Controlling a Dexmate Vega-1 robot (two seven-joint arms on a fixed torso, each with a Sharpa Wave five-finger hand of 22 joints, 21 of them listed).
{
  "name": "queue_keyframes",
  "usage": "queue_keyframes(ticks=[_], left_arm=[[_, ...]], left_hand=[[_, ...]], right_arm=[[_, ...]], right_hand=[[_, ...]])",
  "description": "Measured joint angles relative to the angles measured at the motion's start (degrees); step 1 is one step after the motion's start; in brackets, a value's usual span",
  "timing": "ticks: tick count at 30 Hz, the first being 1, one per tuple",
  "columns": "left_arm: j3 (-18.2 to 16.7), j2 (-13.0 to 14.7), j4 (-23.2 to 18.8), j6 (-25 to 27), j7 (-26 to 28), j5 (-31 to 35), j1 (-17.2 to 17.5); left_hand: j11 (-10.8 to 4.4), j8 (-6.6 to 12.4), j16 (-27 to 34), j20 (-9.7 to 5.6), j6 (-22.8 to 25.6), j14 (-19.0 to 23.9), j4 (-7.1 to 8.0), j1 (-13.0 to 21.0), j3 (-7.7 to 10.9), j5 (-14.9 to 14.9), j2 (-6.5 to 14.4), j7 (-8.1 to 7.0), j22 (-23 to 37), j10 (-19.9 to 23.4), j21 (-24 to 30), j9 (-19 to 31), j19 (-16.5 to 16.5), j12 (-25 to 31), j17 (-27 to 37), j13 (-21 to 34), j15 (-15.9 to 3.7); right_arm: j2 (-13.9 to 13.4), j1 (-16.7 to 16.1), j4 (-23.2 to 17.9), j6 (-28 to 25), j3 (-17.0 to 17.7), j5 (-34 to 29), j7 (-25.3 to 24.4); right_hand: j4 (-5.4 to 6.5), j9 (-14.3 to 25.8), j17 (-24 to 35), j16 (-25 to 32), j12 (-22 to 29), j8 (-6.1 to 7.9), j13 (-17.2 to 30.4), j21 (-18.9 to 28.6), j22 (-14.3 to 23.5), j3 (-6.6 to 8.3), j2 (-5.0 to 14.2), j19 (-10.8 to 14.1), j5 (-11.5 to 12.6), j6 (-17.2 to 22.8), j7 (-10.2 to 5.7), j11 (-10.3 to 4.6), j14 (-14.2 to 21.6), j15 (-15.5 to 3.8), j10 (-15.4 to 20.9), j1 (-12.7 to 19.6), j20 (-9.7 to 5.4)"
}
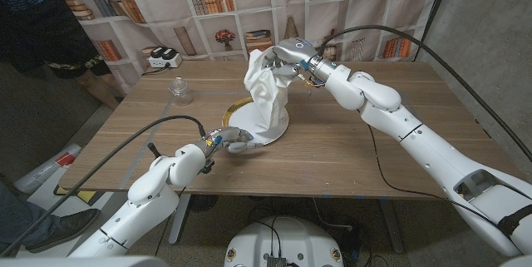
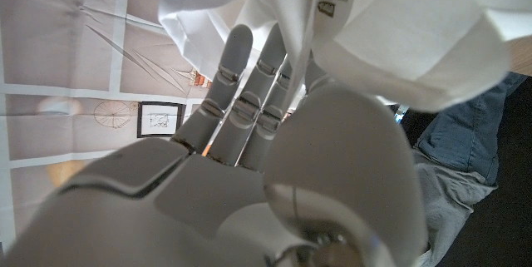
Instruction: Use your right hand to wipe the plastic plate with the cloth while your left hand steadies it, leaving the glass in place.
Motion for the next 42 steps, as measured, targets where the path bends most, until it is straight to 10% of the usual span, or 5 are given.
queue_keyframes(ticks=[42], left_arm=[[0.4, -0.4, 0.2, 0.5, -0.5, -0.9, 1.1]], left_hand=[[-0.24, 0.0, 0.0, 0.0, 0.2, 0.0, 0.0, 0.2, 0.0, 0.2, 0.2, 0.18, 0.0, 0.4, 0.0, 0.0, 0.0, -0.2, -0.1, 0.0, -0.04]], right_arm=[[2.7, 4.2, 10.4, 5.9, -9.1, -12.5, 6.5]], right_hand=[[-0.71, -1.0, 0.5, -0.9, -2.4, 0.22, 2.7, 1.0, -1.1, 0.72, -1.19, -0.8, 0.0, 1.5, -0.23, 0.38, 0.0, 0.01, 1.5, -0.1, -0.21]])
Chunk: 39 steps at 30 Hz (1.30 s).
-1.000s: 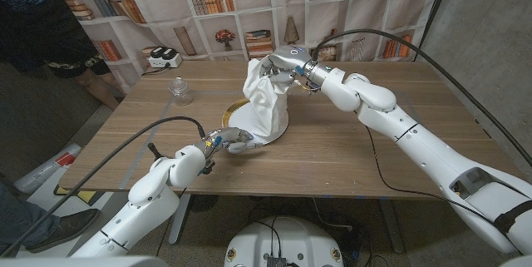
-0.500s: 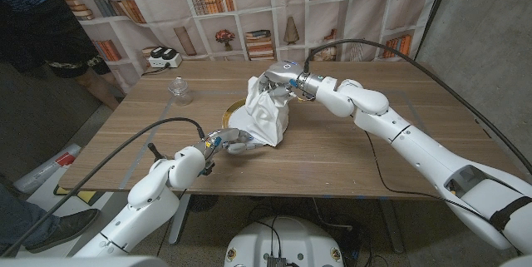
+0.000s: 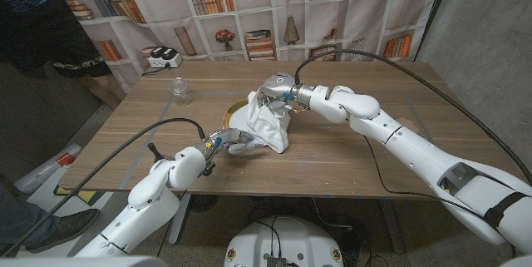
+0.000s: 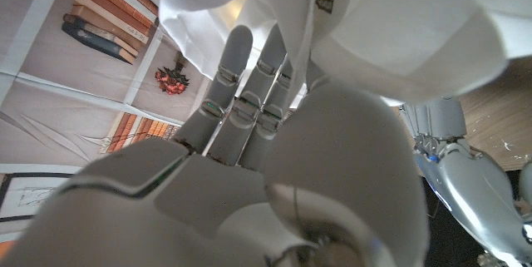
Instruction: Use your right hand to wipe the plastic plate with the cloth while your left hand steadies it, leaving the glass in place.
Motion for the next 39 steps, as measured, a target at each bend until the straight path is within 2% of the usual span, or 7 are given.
queue_keyframes(ticks=[12, 14, 27, 31, 32, 36, 39], left_arm=[[0.1, 0.1, 0.2, -0.2, -0.8, -0.6, -0.4], [0.2, 0.2, 0.8, -0.4, -0.9, -0.8, -1.0], [0.3, 0.5, 1.5, -1.1, -1.3, -1.5, -2.0], [0.3, 0.5, 1.6, -1.1, -1.3, -1.5, -2.2], [0.3, 0.5, 1.6, -1.3, -1.4, -1.7, -2.2], [0.3, 0.6, 1.6, -1.4, -1.5, -1.8, -2.3], [0.3, 0.7, 1.6, -1.4, -1.5, -1.8, -2.3]], left_hand=[[0.02, -0.22, 0.0, 0.0, 0.4, 0.5, 0.0, 0.0, 0.0, 0.0, 0.0, 0.2, 0.0, 0.4, 0.0, 0.0, 0.0, 0.0, 0.0, 0.0, -0.04], [-0.07, -0.22, 0.0, 0.0, 0.5, 0.5, 0.0, 0.0, 0.0, 0.0, 0.0, 0.12, 0.0, 0.5, 0.0, 0.0, 0.0, 0.0, 0.0, 0.0, -0.04], [-0.08, -0.22, 0.0, 0.0, 0.5, 0.5, 0.0, 0.2, 0.0, 0.0, -0.2, 0.11, 0.0, 0.5, 0.0, 0.0, 0.0, 0.0, 0.0, 0.0, -0.06], [-0.08, -0.22, 0.0, 0.0, 0.5, 0.5, 0.0, 0.2, 0.0, 0.0, -0.2, 0.1, 0.0, 0.5, -0.3, 0.0, 0.0, 0.0, 0.0, 0.1, -0.06], [-0.08, -0.22, 0.0, 0.0, 0.5, 0.5, 0.0, 0.2, 0.0, 0.0, -0.2, 0.1, 0.0, 0.5, -0.4, 0.0, 0.0, 0.0, 0.0, 0.1, -0.06], [-0.08, -0.22, 0.0, 0.0, 0.5, 0.5, 0.0, 0.3, 0.0, 0.2, -0.1, 0.1, 0.0, 0.5, -0.4, 0.0, 0.0, 0.0, 0.0, 0.0, -0.06], [-0.07, -0.22, 0.0, 0.0, 0.5, 0.5, 0.0, 0.4, 0.0, 0.2, -0.1, 0.1, 0.0, 0.5, -0.4, 0.0, 0.0, 0.0, 0.0, 0.0, -0.06]], right_arm=[[1.8, 1.5, 4.5, 1.4, -2.6, -2.6, 0.2], [2.2, 1.8, 5.7, 2.1, -3.1, -4.7, -0.3], [5.1, 3.5, 11.1, 3.6, -4.5, -6.7, -1.2], [5.1, 3.5, 11.1, 3.7, -4.5, -7.0, -1.8], [6.6, 4.5, 13.4, 3.8, -5.0, -7.1, -2.0], [8.0, 5.5, 15.5, 3.9, -5.5, -7.7, -2.7], [8.0, 5.5, 15.5, 3.9, -5.5, -8.2, -3.3]], right_hand=[[0.01, -0.2, 0.1, -0.4, -0.2, -0.01, 0.0, 0.2, -0.5, 0.0, 0.0, -0.3, 0.0, 0.1, -0.08, -0.31, 0.0, 0.0, -0.1, 0.0, 0.15], [0.57, -0.2, 0.1, -0.5, -0.3, -0.01, 0.0, 0.2, -0.5, 0.56, -0.04, -0.4, -0.2, 0.1, -0.08, -0.58, 0.0, 0.0, -0.3, 0.1, 0.03], [0.88, -0.4, 0.3, -0.5, -0.5, -0.33, 1.2, 0.5, -0.8, 0.86, -0.06, -0.6, 0.0, 0.1, -0.08, -0.89, 0.0, 0.0, -0.6, 0.1, 0.21], [0.88, -0.4, 0.3, -0.5, -0.6, -0.33, 1.7, 0.5, -0.7, 0.86, 0.02, -0.6, 0.0, 0.1, -0.08, -0.9, 0.0, 0.0, -0.6, 0.0, 0.21], [0.88, -0.4, 0.3, -0.5, -0.6, -0.34, 1.7, 0.5, -0.8, 0.86, 0.03, -0.6, 0.0, 0.1, -0.08, -0.91, 0.0, 0.0, -0.6, 0.0, 0.21], [0.88, -0.4, 0.3, -0.5, -0.4, -0.34, 1.7, 0.5, -1.0, 0.86, 0.08, -0.6, 0.0, 0.1, -0.07, -0.99, 0.0, 0.0, -0.7, -0.1, 0.21], [0.88, -0.4, 0.6, -0.5, -0.4, -0.34, 1.7, 0.5, -1.0, 0.86, 0.09, -0.6, 0.0, 0.1, -0.07, -1.0, 0.0, 0.0, -0.7, -0.1, 0.21]])
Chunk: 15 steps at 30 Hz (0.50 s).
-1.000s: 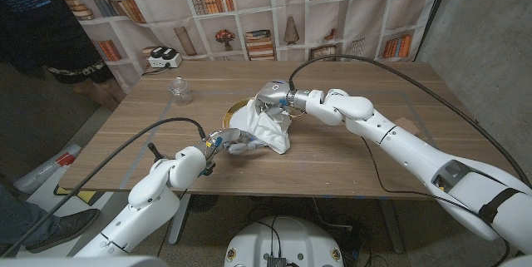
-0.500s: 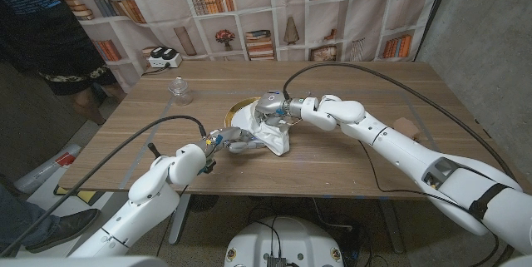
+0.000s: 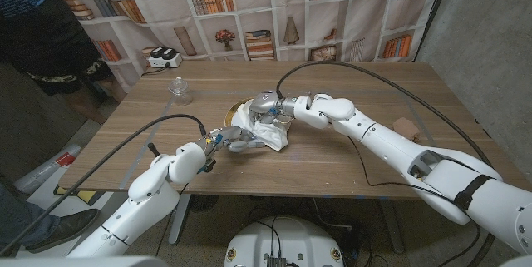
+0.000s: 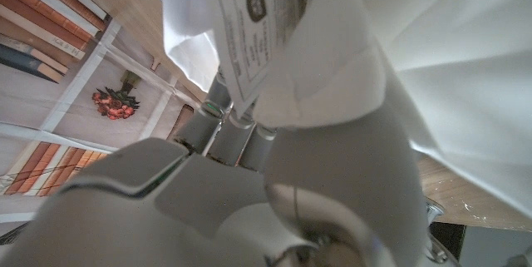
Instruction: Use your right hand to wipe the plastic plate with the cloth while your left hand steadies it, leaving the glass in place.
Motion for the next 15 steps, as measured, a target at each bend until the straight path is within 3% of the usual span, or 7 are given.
queue_keyframes(ticks=[7, 8, 12, 13, 15], left_arm=[[0.0, 0.1, 0.1, 0.0, 0.0, 0.0, -0.2], [0.0, 0.1, 0.2, -0.2, -0.3, -0.4, -0.2], [0.0, 0.1, 0.2, -0.3, -0.3, -0.4, -0.3], [0.0, 0.1, 0.2, -0.3, -0.3, -0.4, -0.3], [0.0, 0.1, 0.2, -0.4, -0.3, -0.5, -0.3]], left_hand=[[0.0, 0.0, -0.1, 0.0, 0.2, 0.0, 0.0, 0.0, 0.0, 0.0, 0.0, -0.2, 0.0, 0.0, 0.0, 0.0, 0.0, -0.1, 0.1, 0.0, 0.0], [0.0, 0.0, -0.1, 0.0, 0.2, 0.0, 0.0, 0.0, 0.0, 0.0, 0.0, -0.2, 0.0, 0.0, 0.0, 0.0, 0.0, -0.1, 0.1, 0.0, 0.0], [0.2, 0.0, -0.1, 0.0, 0.2, 0.0, 0.0, 0.0, 0.0, 0.0, 0.0, -0.2, 0.0, 0.2, 0.0, 0.0, 0.0, -0.1, 0.1, -0.1, 0.0], [0.2, 0.0, -0.1, 0.0, 0.2, 0.0, 0.0, 0.0, 0.0, 0.0, 0.0, -0.2, 0.0, 0.2, 0.0, 0.0, 0.0, -0.2, 0.1, -0.1, 0.0], [0.2, 0.0, -0.1, 0.0, 0.2, 0.0, 0.0, 0.0, 0.0, 0.0, 0.0, -0.2, 0.0, 0.2, 0.0, 0.0, 0.0, -0.2, 0.1, -0.1, 0.0]], right_arm=[[0.0, 0.0, 0.0, -0.2, 0.0, -1.0, -1.0], [4.0, 2.9, 5.8, -0.4, -1.3, -1.2, -1.3], [4.7, 3.4, 6.9, -0.8, -1.5, -1.7, -2.1], [6.7, 4.8, 10.4, -1.0, -1.9, -1.9, -2.5], [7.5, 5.3, 11.7, -1.2, -2.0, -2.1, -2.9]], right_hand=[[0.0, 0.0, 0.0, 0.0, 0.0, -0.04, 0.0, 0.4, 0.0, 0.0, 0.07, 0.0, 0.0, 0.0, 0.0, -0.01, 0.0, 0.0, 0.0, -0.1, 0.0], [0.0, 0.0, 0.0, 0.0, 0.0, -0.04, 0.0, 0.4, 0.0, 0.0, 0.07, 0.0, 0.0, 0.0, 0.0, -0.02, 0.0, 0.0, 0.0, -0.1, 0.0], [0.0, 0.0, 0.0, 0.0, 0.0, -0.04, 0.0, 0.4, 0.0, 0.0, -0.05, 0.0, 0.0, 0.0, 0.0, -0.1, 0.0, 0.0, -0.1, -0.2, 0.0], [0.0, 0.0, 0.0, 0.0, 0.0, -0.04, 0.1, 0.4, 0.0, 0.0, -0.09, 0.0, 0.0, 0.0, 0.0, -0.1, 0.0, 0.0, -0.1, -0.2, 0.0], [0.0, 0.0, 0.3, 0.0, 0.0, -0.04, 0.1, 0.4, 0.0, 0.0, -0.09, 0.0, 0.0, 0.0, 0.0, -0.1, 0.0, 0.0, -0.1, -0.2, 0.0]])
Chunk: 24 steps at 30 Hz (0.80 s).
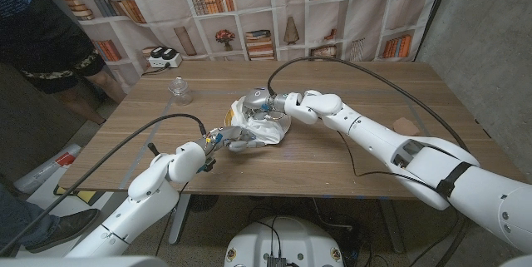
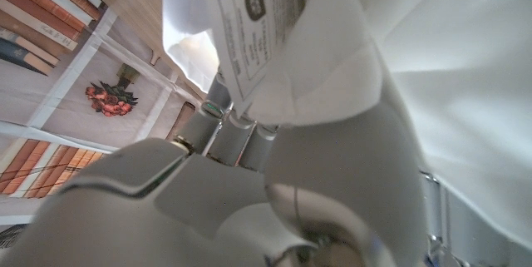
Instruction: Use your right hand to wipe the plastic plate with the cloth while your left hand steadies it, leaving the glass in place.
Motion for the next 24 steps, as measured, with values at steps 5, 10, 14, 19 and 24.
queue_keyframes(ticks=[5, 10, 14, 19, 24], left_arm=[[0.0, 0.0, 0.0, 0.0, 0.0, 0.0, 0.0], [0.0, -0.1, -0.2, 0.2, 0.1, 0.0, 0.2], [0.0, -0.2, -0.4, 0.4, 0.2, 0.1, 0.4], [0.0, -0.3, -0.6, 0.8, 0.2, 0.2, 0.5], [0.1, -0.5, -0.8, 0.8, 0.2, 0.2, 0.6]], left_hand=[[0.0, 0.0, -0.1, 0.0, 0.0, 0.0, 0.0, 0.0, 0.0, 0.0, 0.0, 0.0, 0.0, 0.0, 0.0, 0.0, 0.0, -0.1, 0.0, 0.0, 0.0], [0.0, 0.0, -0.3, 0.0, 0.0, 0.0, 0.0, 0.0, 0.0, 0.0, 0.0, 0.0, 0.0, 0.0, 0.0, 0.0, 0.0, -0.1, -0.1, 0.0, 0.0], [0.01, 0.0, -0.3, 0.0, 0.0, 0.0, 0.0, 0.4, 0.0, 0.0, -0.5, 0.0, 0.0, 0.0, 0.0, 0.0, 0.0, -0.1, -0.1, 0.0, 0.0], [-0.12, 0.0, -0.4, 0.0, 0.0, 0.0, 0.0, 0.4, 0.0, 0.0, -0.5, -0.01, 0.0, 0.1, 0.0, 0.0, 0.0, 0.0, -0.1, 0.0, -0.01], [-0.13, 0.0, -0.2, 0.0, 0.0, -0.1, 0.0, 0.4, 0.0, 0.0, -0.5, -0.01, 0.0, 0.1, 0.0, 0.0, 0.0, 0.0, 0.0, 0.0, -0.09]], right_arm=[[2.1, 1.6, 3.9, -0.6, -0.2, -0.3, -1.1], [4.3, 3.2, 8.5, -1.5, -0.4, -0.6, -2.4], [5.7, 4.3, 12.0, -2.6, -0.5, -1.0, -3.8], [6.2, 4.9, 14.3, -3.5, 0.0, -1.2, -4.1], [5.0, 4.3, 13.3, -5.3, 0.7, -1.2, -2.4]], right_hand=[[0.0, 0.0, 0.0, 0.0, 0.3, -0.01, 0.0, 0.5, -0.2, 0.0, 0.0, 0.0, -0.1, 0.0, 0.02, -0.01, 0.0, 0.0, 0.0, 0.0, 0.0], [0.0, 0.1, 0.3, 0.0, 0.4, -0.01, 0.0, 0.9, -0.3, 0.0, -0.23, 0.0, 0.1, -0.1, 0.08, -0.04, 0.2, -0.18, 0.0, -0.2, 0.0], [0.0, 0.0, 0.3, 0.0, 0.4, -0.06, 0.1, 1.3, -0.3, 0.0, -0.23, 0.0, 0.1, 0.0, -0.05, -0.1, 0.4, -0.44, -0.1, -0.2, 0.0], [0.0, -0.1, 0.3, 0.0, 0.4, -0.11, 0.1, 1.3, -0.3, 0.0, -0.24, 0.0, 0.1, 0.1, -0.14, -0.11, 0.4, -0.44, -0.1, -0.2, 0.0], [0.01, -0.1, 0.3, 0.0, 0.4, -0.12, 0.1, 1.3, -0.4, 0.0, -0.22, 0.0, 0.1, 0.1, -0.14, -0.12, 0.4, -0.44, -0.1, -0.2, 0.0]])
